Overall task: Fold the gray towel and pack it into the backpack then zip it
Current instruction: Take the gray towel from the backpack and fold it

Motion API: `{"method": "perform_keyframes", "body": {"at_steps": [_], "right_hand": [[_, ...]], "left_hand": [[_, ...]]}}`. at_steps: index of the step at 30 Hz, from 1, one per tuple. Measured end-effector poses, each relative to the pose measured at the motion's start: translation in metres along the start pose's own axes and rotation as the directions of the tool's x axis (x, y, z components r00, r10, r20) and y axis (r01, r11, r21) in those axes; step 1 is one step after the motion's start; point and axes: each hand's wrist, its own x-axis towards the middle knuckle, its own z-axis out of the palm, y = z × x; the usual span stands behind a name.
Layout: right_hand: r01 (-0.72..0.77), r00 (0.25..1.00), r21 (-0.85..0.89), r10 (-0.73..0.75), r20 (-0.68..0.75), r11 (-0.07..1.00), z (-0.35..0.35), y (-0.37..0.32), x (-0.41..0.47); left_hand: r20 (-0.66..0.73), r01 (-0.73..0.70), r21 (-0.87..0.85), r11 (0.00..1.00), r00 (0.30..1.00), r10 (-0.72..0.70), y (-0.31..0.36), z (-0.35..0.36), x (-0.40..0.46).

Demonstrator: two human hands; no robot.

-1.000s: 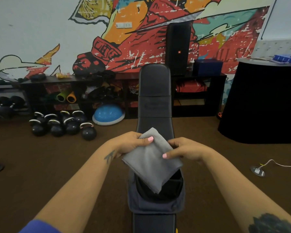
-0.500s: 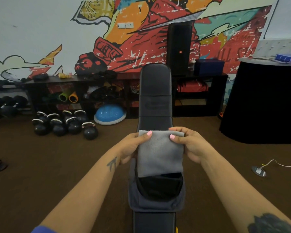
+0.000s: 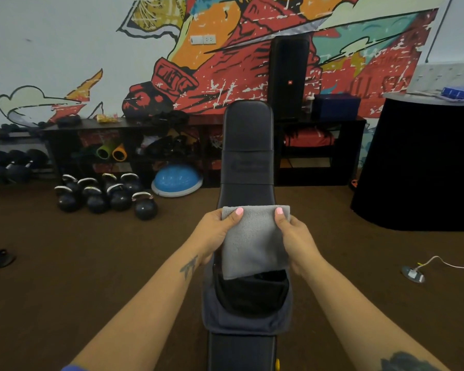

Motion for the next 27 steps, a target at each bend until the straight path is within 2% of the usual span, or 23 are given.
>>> {"method": "perform_keyframes", "body": {"at_steps": [2,4,8,10,12,14,16,17,19,21,23,25,27], "right_hand": [[0.153,0.977,-0.179,-0.175,-0.120,0.972,0.005,0.005,0.001],[0.227,0.943,-0.273,-0.281,-0.178,0.935,0.005,0.011,0.003],[0.272,0.915,-0.323,-0.348,-0.205,0.906,-0.002,0.020,0.010],[0.261,0.927,-0.287,-0.323,-0.193,0.922,-0.006,0.024,0.015],[0.226,0.953,-0.176,-0.255,-0.162,0.958,-0.010,0.030,0.020],[0.184,0.971,-0.086,-0.195,-0.139,0.979,-0.011,0.036,0.024],[0.163,0.973,-0.070,-0.172,-0.152,0.984,-0.011,0.043,0.027],[0.156,0.971,-0.075,-0.166,-0.169,0.985,-0.010,0.047,0.027],[0.137,0.972,-0.050,-0.144,-0.184,0.989,-0.009,0.052,0.029],[0.067,0.994,0.069,-0.061,-0.088,0.995,-0.007,0.056,0.031],[-0.117,0.987,0.169,0.096,0.128,0.979,-0.009,0.055,0.033],[-0.298,0.913,0.158,0.233,0.334,0.942,-0.015,0.053,0.037],[-0.378,0.856,0.119,0.298,0.423,0.918,-0.019,0.053,0.044]], "left_hand": [[-0.073,0.022,0.017,1.000,0.997,-0.020,-0.006,0.007,0.000],[-0.157,0.000,0.079,0.997,0.988,0.013,-0.015,0.013,0.002],[-0.279,-0.132,0.316,0.939,0.933,0.225,-0.023,0.024,-0.002],[-0.313,-0.141,0.340,0.930,0.915,0.254,-0.028,0.028,-0.003],[-0.313,-0.108,0.262,0.959,0.931,0.191,-0.031,0.030,-0.001],[-0.279,0.009,0.052,0.999,0.960,0.006,-0.034,0.034,-0.002],[-0.224,0.152,-0.138,0.979,0.958,-0.180,-0.036,0.038,-0.004],[-0.234,0.173,-0.138,0.975,0.951,-0.202,-0.039,0.041,-0.004],[-0.313,0.097,0.010,0.995,0.946,-0.089,-0.050,0.047,-0.005],[-0.386,0.005,0.105,0.994,0.922,0.036,-0.058,0.049,-0.004],[-0.412,-0.037,0.116,0.993,0.907,0.082,-0.062,0.043,0.003],[-0.408,-0.052,0.158,0.986,0.906,0.113,-0.065,0.034,0.014],[-0.385,-0.048,0.227,0.973,0.913,0.135,-0.070,0.024,0.027]]}}
